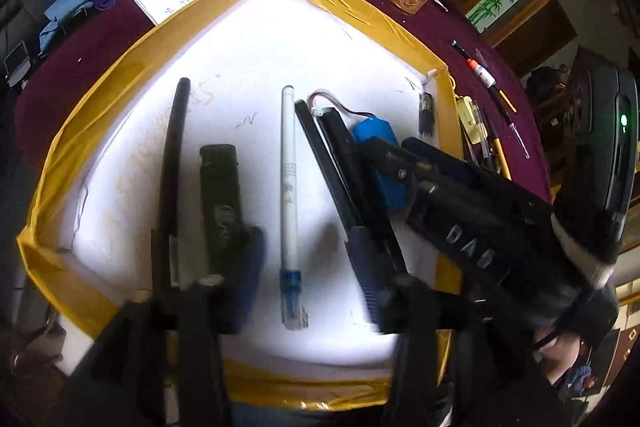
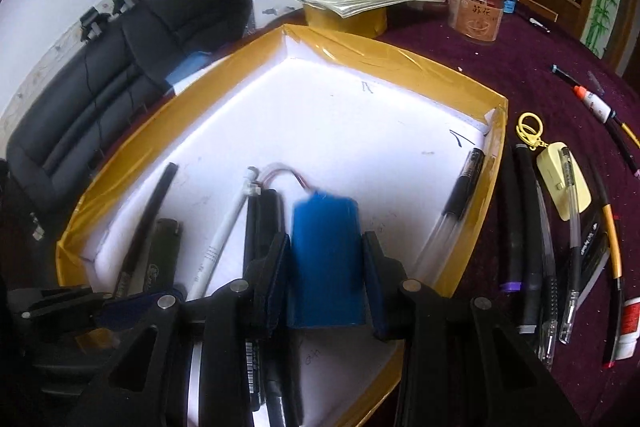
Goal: Organize rigid objects
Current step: 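Place the white pen and blue battery pack in the tray, opening both tools, then grasp a clear ballpoint pen with the left tool while the right tool grasps a yellow-barrel marker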
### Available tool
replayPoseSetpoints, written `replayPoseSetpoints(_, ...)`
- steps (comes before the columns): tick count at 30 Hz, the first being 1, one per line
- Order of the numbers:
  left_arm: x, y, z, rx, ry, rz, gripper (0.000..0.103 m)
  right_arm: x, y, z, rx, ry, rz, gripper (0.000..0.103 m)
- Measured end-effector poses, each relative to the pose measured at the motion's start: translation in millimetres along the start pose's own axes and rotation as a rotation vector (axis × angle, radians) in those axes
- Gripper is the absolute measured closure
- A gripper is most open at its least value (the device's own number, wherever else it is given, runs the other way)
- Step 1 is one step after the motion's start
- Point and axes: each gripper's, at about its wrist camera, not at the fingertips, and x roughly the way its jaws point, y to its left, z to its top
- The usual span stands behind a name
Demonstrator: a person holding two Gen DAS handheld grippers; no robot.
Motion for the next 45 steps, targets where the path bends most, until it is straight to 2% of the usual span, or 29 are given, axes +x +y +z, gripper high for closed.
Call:
replayPoseSetpoints(4, -13.9, -5.5, -7.2, -0.004, -0.048, -0.004, 0.054, -17.6, -16.4, -2.0, 0.093, -0.035, 0.099, 0.065)
replayPoseSetpoints(7, -21.2, -11.4, -11.5, -0.014, -0.074, 0.029, 0.054, -37.8, -28.4, -10.8, 0.157, -0.077, 0.165, 0.063)
replayPoseSetpoints(14, -36.0, -52.5, -21.0, 0.036, -0.118, 0.031, 0.054, -81.3, -61.5, -51.0, 0.232, -0.147, 0.211, 0.062)
replayPoseSetpoints(18, -39.7, -86.3, -28.4, 0.111, -0.123, 0.024, 0.054, -91.8, -84.1, -72.5, 0.250, -0.158, 0.185, 0.062)
replayPoseSetpoints(28, -19.6, -144.3, -37.0, 0.182, -0.070, 0.019, 0.054, -119.7, -120.6, -96.1, 0.246, -0.182, 0.190, 0.062)
replayPoseSetpoints(37, -10.9, -158.8, -34.3, 0.182, -0.040, 0.008, 0.054, -134.9, -133.8, -105.5, 0.243, -0.186, 0.208, 0.063)
replayPoseSetpoints(42, -16.3, -153.0, -29.1, 0.160, -0.052, -0.025, 0.054, -152.2, -143.3, -110.3, 0.264, -0.214, 0.163, 0.063)
replayPoseSetpoints(45, -8.6, -151.4, -24.3, 0.148, -0.017, -0.034, 0.054, -155.0, -150.4, -117.6, 0.279, -0.226, 0.162, 0.063)
